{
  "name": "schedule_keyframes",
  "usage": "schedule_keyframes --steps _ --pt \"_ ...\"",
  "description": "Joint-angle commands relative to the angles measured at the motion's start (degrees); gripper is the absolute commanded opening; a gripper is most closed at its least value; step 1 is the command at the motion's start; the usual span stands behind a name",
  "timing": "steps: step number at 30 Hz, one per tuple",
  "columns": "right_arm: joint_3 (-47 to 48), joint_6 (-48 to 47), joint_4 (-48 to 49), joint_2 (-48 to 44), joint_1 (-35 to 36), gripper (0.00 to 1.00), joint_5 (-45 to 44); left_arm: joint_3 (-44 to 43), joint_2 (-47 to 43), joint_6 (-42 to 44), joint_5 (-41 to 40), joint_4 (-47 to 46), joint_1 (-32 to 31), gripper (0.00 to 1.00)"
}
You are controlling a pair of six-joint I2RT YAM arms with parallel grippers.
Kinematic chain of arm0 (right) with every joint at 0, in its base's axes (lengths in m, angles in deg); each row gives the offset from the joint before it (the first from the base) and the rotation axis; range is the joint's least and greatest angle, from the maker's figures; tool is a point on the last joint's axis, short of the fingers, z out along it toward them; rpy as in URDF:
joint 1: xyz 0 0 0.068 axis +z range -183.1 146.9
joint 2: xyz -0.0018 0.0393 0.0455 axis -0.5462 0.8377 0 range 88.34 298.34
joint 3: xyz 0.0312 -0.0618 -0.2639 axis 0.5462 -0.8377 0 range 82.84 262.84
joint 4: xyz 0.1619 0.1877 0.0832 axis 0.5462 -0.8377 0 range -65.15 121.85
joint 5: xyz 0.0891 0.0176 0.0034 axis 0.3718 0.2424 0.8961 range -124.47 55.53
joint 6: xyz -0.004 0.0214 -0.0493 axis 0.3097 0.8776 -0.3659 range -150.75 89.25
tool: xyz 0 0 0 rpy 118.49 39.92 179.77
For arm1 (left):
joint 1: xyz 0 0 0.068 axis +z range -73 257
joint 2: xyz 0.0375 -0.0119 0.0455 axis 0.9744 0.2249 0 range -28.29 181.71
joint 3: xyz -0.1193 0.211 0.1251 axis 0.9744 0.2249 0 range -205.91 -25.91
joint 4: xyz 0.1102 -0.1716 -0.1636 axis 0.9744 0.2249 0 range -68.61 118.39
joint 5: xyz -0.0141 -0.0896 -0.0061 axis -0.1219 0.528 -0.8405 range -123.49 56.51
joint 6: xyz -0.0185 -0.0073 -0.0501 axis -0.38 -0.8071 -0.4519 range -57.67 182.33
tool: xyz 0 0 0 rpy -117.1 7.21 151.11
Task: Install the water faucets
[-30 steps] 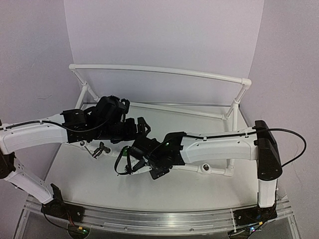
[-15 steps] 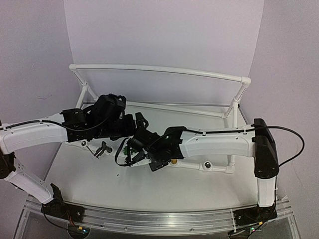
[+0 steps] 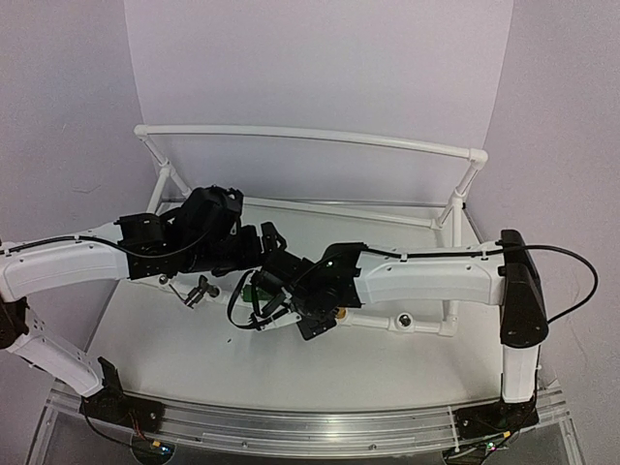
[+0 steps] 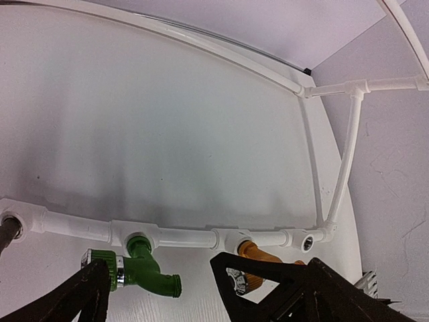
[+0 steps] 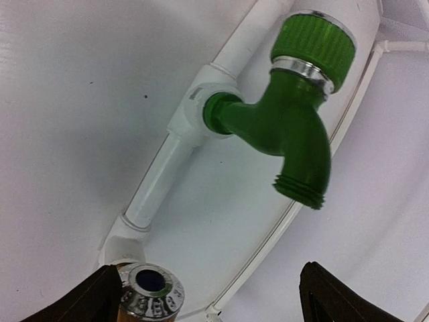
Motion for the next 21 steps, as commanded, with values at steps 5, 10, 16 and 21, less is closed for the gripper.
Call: schedule_keyframes --steps 5,10,16,21 --pt "-1.9 2.4 -5.0 -0.2 -0.7 0.93 -1.7 -0.6 -1.4 -0.4 -0.3 2.7 -0.3 1.0" --pt "-0.7 1.2 -3.7 1.3 -2.5 0.91 -4.4 -0.5 -0.8 -1.0 -0.4 3.6 -0.2 1.0" --pt "2.8 2.0 -2.5 2.7 -3.8 0.88 -5.2 -0.2 -1.1 -1.0 -0.7 3.4 -0.2 1.0" --pt "6.6 4.5 -2.5 3.8 -4.5 0.86 -4.8 -0.5 -0.8 -0.8 -0.8 3.4 -0.2 1.0"
